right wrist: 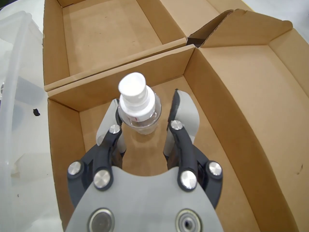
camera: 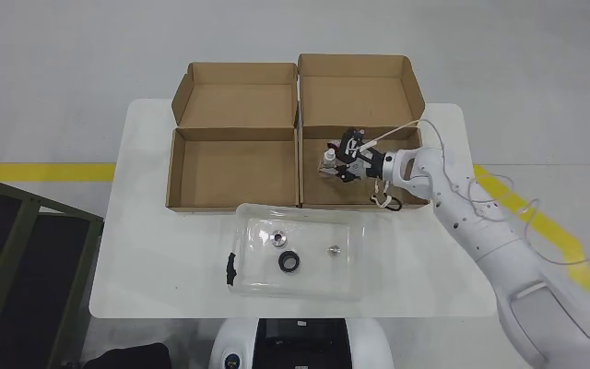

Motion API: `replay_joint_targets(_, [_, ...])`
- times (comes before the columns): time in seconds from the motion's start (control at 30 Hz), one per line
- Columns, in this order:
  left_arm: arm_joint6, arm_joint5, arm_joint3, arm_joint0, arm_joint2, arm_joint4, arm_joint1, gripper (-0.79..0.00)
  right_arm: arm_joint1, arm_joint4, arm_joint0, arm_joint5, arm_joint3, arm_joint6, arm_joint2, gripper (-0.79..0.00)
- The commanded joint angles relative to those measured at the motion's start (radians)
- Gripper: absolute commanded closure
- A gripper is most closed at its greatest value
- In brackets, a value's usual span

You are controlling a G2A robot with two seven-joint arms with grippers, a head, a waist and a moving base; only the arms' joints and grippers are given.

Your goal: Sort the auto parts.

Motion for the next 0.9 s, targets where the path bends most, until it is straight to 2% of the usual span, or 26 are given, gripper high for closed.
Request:
replay_joint_targets(0.0, [0.000,0.000,0.000,0.000,0.000,0.000,0.000,-0.785,-0.001,-0.006,0.001,-0.006,-0.007,-0.007,0.005,-0.785])
replay_joint_targets(0.17, [0.000,0.000,0.000,0.000,0.000,0.000,0.000,-0.785,0.013,-0.036,-0.001,-0.028,-0.072,-0.029,0.045,-0.785])
replay_joint_targets(0.37, [0.000,0.000,0.000,0.000,0.000,0.000,0.000,-0.785,0.061,-0.087,-0.053,-0.078,-0.250,0.009,0.143,-0.785])
replay_joint_targets(0.63, [0.000,0.000,0.000,0.000,0.000,0.000,0.000,-0.785,0.126,-0.083,-0.200,-0.133,-0.560,0.155,0.294,-0.785])
replay_joint_targets(0.87, [0.000,0.000,0.000,0.000,0.000,0.000,0.000,-0.785,0.166,-0.051,-0.348,-0.178,-0.751,0.263,0.387,-0.785])
